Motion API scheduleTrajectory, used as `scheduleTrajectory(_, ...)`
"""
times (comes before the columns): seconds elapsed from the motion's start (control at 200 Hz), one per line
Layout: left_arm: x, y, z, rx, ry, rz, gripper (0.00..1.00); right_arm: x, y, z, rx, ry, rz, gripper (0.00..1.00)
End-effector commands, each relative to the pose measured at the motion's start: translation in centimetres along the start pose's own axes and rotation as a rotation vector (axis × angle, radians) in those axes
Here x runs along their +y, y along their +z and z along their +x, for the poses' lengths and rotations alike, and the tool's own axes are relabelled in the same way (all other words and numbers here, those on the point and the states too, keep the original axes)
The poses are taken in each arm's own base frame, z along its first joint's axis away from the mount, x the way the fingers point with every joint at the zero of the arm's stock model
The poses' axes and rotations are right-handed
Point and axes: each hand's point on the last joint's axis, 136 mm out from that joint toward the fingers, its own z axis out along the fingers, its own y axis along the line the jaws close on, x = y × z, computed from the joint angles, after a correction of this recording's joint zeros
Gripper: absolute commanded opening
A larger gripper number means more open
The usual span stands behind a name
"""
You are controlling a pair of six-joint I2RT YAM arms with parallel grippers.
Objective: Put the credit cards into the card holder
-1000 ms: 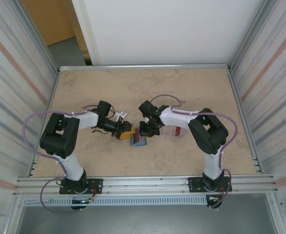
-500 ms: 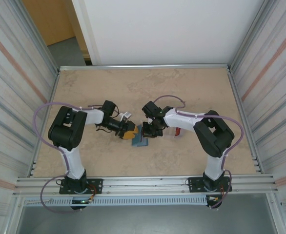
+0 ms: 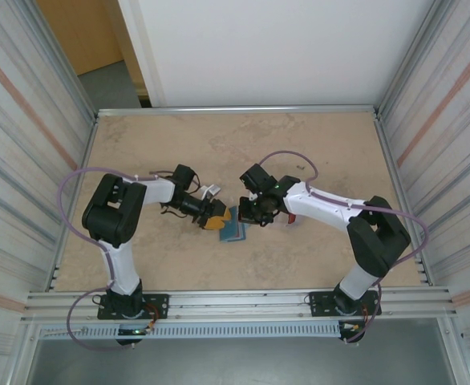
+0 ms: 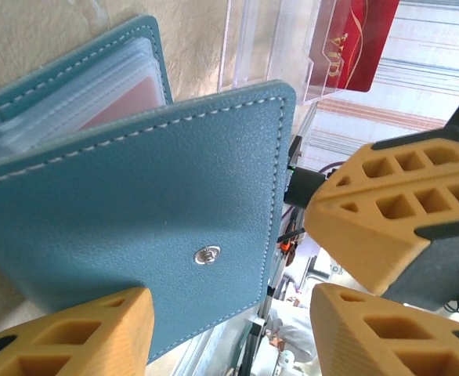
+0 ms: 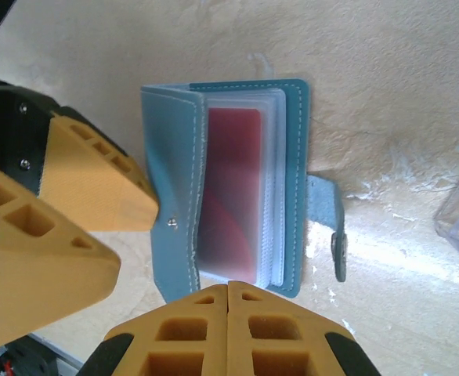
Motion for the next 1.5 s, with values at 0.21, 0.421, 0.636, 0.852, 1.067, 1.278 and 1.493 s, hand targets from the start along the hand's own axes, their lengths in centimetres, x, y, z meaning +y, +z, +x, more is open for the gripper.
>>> scheduleTrajectory(0.21,0.0,0.5,0.0,0.028,0.004,-0.005,0.54,1.7,0.8,0.2,0.011,0.015,-0.048,0.02)
scheduleTrajectory(0.421,0.1,0.6,0.0,0.034,0.000,-0.004,0.53,3.0,0.5,0.1,0.000,0.008,-0.080,0.00)
scheduleTrajectory(0.636,0.0,0.5,0.0,0.033,0.004,-0.002,0.52,1.4,3.1,0.5,0.049,0.041,-0.054,0.00)
scheduleTrajectory(0.852,-0.4,0.4,0.0,0.031,0.012,-0.001,0.52,-1.2,4.9,0.9,0.085,0.075,0.001,0.00)
scheduleTrajectory(1.067,-2.4,-0.8,0.1,-0.012,0.095,-0.035,0.51,-3.0,5.6,1.4,0.105,0.097,0.035,0.00)
scheduleTrajectory(1.278,-0.2,-1.2,1.0,-0.024,0.076,-0.167,0.47,-3.8,6.4,1.6,0.122,0.107,0.049,0.00)
scheduleTrajectory(1.493,2.6,-0.5,1.3,0.018,0.020,-0.268,0.44,-3.9,6.4,1.6,0.119,0.108,0.054,0.00)
